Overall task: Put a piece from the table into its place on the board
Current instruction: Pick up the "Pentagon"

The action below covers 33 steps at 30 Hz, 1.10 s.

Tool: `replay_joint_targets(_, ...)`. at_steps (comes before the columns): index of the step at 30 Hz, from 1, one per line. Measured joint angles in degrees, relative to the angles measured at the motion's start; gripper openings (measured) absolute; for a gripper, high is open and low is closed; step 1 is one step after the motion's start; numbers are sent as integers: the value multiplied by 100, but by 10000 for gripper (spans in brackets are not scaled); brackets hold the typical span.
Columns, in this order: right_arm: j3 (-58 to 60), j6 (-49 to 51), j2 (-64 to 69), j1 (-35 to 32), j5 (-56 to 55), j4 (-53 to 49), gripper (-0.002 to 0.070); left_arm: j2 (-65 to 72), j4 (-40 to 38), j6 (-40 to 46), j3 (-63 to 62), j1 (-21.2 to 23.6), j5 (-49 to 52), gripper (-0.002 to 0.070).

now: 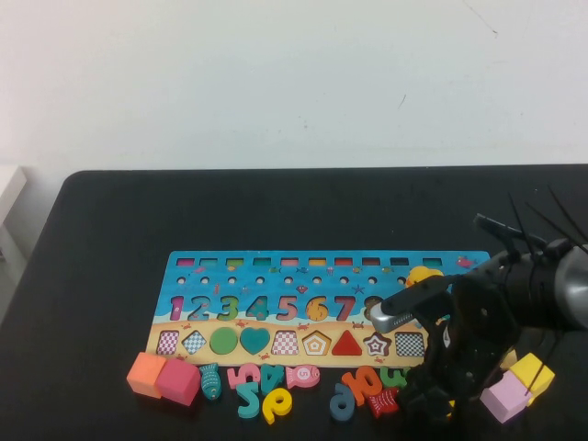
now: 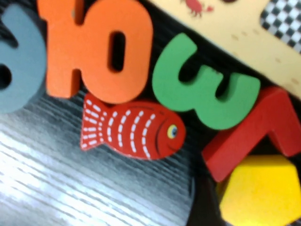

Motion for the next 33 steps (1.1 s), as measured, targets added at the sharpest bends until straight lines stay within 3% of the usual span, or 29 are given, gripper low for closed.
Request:
replay_joint_targets(8,-208,0,11,0,512,-65,424,0,0,-24,0,0,0,-2)
replay_joint_targets(33,-208,-281,11,78,469,-87,400,0,0,-24,0,0,9,-2)
